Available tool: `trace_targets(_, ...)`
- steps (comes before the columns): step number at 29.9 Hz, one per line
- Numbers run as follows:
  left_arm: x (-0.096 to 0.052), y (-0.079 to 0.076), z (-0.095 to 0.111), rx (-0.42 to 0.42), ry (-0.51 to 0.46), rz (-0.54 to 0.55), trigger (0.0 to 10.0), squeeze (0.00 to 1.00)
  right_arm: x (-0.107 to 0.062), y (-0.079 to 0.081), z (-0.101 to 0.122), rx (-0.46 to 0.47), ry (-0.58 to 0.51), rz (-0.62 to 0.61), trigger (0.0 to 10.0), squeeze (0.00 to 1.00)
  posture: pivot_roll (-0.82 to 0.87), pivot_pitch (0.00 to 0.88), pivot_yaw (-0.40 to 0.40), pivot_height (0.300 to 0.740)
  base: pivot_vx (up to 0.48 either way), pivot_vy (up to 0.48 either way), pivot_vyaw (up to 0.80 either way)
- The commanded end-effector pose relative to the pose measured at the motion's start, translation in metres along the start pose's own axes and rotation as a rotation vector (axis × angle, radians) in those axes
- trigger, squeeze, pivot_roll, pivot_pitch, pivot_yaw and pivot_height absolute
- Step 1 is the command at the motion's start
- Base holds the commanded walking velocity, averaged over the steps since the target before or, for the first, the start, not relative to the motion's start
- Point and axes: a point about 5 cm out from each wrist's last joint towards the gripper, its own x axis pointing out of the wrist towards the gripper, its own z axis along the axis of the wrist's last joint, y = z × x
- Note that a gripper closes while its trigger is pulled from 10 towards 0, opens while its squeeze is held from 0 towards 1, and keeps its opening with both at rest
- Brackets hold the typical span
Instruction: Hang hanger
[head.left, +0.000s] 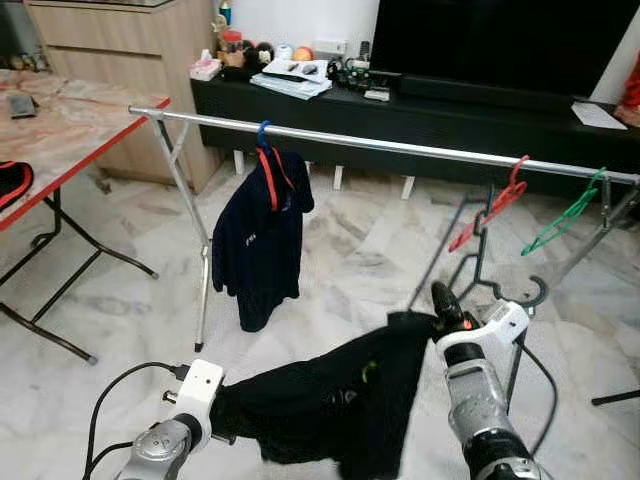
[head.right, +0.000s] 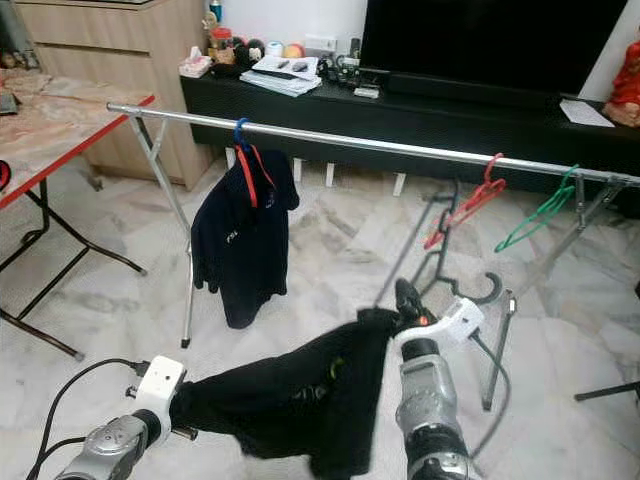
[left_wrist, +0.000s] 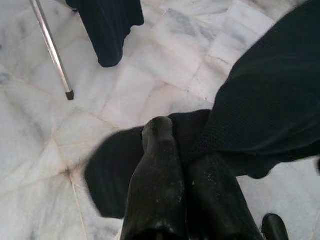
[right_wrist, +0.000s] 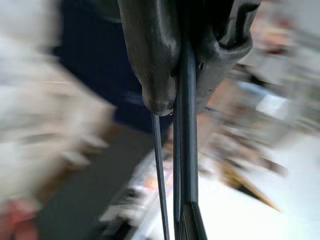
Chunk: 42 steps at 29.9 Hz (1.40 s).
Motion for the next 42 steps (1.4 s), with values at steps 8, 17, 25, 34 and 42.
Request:
trace_targets(8,-0.001,0.0,-0.001,-0.015,-0.006,-0.018,10.0,0.0,0.006,0.031,0.046,0.294,-0.236,0.438,10.0,0.0,0.07,0.055,-0.039,0.74,0.0,0.0,0.0)
trace_targets(17,-0.001,-0.002,-0.002,-0.019,-0.003,-0.031,10.0,0.0,0.002,0.033,0.067,0.361,-0.336,0.58,10.0,0.0,0.07,0.053,-0.04,0.74,0.0,0.0,0.0)
trace_targets(25,-0.001,-0.002,-0.003,-0.027,0.001,-0.035,10.0,0.0,-0.003,0.028,0.079,0.479,-0.442,0.591,10.0,0.0,0.09,0.055,-0.044,0.74,0.0,0.0,0.0)
trace_targets(34,-0.002,-0.006,-0.006,-0.026,0.015,-0.059,10.0,0.0,0.002,0.031,0.099,0.49,-0.578,0.597,10.0,0.0,0.09,0.057,-0.039,0.74,0.0,0.0,0.0)
trace_targets(42,-0.01,-0.007,-0.03,0.036,0.134,-0.087,10.0,0.0,-0.004,0.047,0.152,0.422,-0.728,0.764,10.0,0.0,0.08,0.065,-0.037,0.74,0.0,0.0,0.0)
